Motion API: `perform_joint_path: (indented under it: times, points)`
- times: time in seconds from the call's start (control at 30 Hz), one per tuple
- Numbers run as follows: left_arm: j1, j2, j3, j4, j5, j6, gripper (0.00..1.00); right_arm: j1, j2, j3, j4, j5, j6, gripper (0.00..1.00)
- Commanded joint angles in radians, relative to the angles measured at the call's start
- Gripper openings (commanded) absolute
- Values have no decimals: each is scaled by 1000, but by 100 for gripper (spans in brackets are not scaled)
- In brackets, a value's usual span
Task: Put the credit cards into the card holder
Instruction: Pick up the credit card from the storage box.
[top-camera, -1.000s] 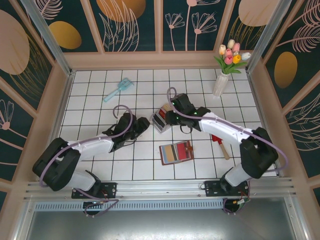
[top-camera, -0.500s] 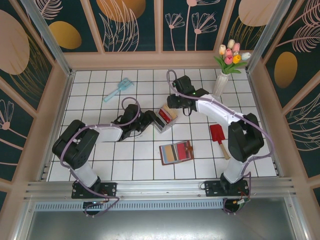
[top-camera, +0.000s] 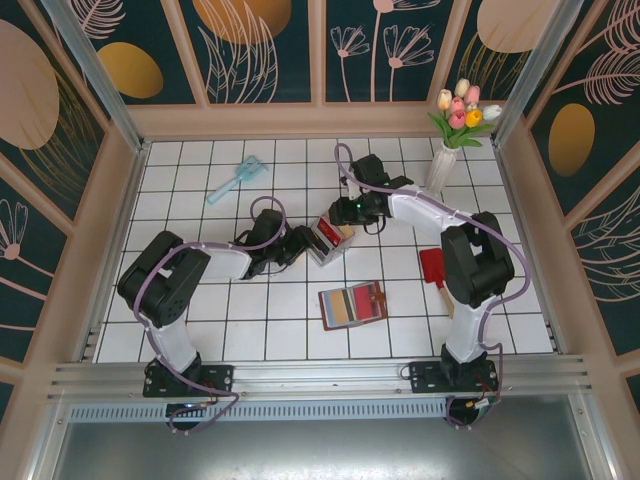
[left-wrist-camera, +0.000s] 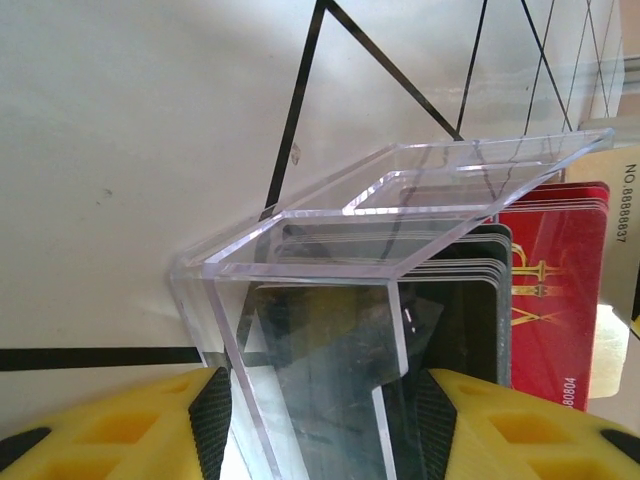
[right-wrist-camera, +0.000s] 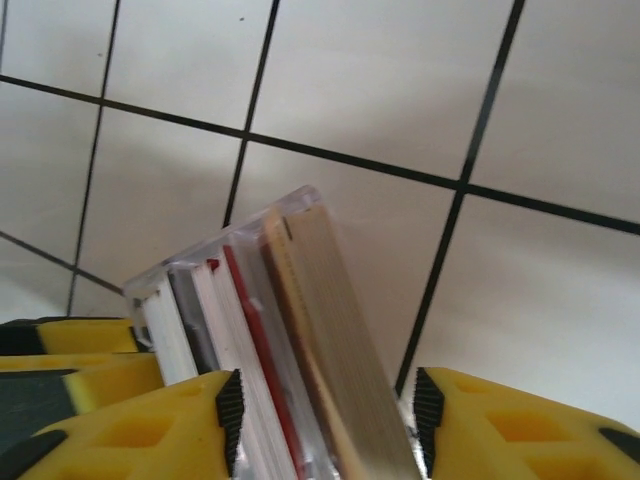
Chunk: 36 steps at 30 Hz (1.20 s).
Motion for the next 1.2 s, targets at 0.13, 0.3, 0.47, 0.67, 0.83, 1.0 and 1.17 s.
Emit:
perform_joint_path:
  times: [0.13, 0.3, 0.47, 0.67, 0.83, 1.0, 1.17]
  points:
    - [3, 29, 24, 10, 20, 29, 54, 3, -26, 4, 18, -114, -4, 44]
    - [4, 30, 26, 2, 18, 31, 54, 2, 38, 27, -5, -102, -19, 46]
    - [4, 29, 26, -5, 20, 34, 54, 3, 68, 61, -16, -136, -32, 51]
    - [3, 31, 33, -12, 23, 36, 54, 3, 87, 92, -51, -165, -45, 51]
    - [4, 29, 38, -25, 21, 43, 54, 2, 51, 81, -42, -205, -38, 46]
    - [3, 30, 38, -26, 21, 42, 54, 2, 52, 86, -53, -247, -35, 47]
    - [3, 28, 40, -29, 23, 45, 54, 4, 81, 101, -82, -163, -35, 50]
